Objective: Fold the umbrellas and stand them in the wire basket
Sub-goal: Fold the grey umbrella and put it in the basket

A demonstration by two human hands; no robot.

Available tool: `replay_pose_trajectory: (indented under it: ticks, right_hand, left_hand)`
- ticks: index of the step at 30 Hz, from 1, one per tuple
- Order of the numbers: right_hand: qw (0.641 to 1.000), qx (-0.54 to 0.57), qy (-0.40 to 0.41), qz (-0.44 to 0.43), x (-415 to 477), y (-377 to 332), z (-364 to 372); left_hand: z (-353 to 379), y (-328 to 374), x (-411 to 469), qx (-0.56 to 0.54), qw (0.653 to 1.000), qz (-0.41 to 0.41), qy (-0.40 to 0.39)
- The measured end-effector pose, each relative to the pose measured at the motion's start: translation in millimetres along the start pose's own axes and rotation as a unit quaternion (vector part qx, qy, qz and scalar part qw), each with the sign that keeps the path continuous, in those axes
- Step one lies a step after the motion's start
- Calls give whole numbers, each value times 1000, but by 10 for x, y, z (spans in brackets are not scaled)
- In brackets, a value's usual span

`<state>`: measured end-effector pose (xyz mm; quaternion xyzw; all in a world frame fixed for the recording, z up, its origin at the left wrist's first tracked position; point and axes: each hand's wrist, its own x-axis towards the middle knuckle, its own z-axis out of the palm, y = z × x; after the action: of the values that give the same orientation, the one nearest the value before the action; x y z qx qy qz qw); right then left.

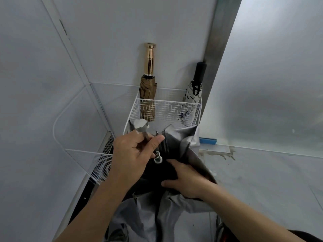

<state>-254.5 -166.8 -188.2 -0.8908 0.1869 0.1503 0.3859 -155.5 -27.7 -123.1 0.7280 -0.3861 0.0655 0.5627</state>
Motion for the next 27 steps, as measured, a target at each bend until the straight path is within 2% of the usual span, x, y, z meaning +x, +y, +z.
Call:
replay_pose_trajectory:
  ticks: [2,6,8,10,13,15,19,20,21,23,24,25,26,27]
  right_hand:
    - [1000,3,16,-3,58,57,15]
    - [992,-44,109,-53,65,118,23]
    - [988,-51,127,-75,48,136,18]
    - [986,-57,131,-87,19,129,5]
    - [984,-69,130,-102,-9,112,-18]
    - [985,-70,115,-104,-6,76,-20]
    - [994,-7,76,-83,-57,27,-116]
    - [989,-1,110,-98,-102,15,-153]
    - [975,-8,184,-128,-146,4,-188]
    - [909,-49,374,-177,-242,-37,-261]
    - [880,-73,439,-168,-265,-60,-307]
    - [877,-88,456,-127,-257,-50,-359]
    - [903,-92,414,-60,-230,-6,-399]
    - [943,-80,323,10,-186,52,-428]
  left_hand:
    - [-8,47,-26,-21,1000,-8,11]
    - [-34,136,-21,-77,995,-49,31]
    - [-64,131,13,-97,992,-76,8]
    - [-89,59,17,-69,990,-99,-69]
    - [-88,-24,-27,-50,968,-154,-194]
    - [-94,-70,-44,-58,959,-175,-214]
    - [-177,-177,-31,-67,953,-238,-176]
    - [-202,-204,-23,-58,952,-245,-171]
    - [-228,-232,-18,-49,952,-248,-171]
    - [-262,-276,-7,-43,951,-247,-183]
    - [-274,-294,0,-44,949,-248,-191]
    - [-278,-305,4,-43,947,-248,-199]
    - [-277,-304,9,-40,947,-245,-206]
    - [-279,-303,12,-35,947,-241,-209]
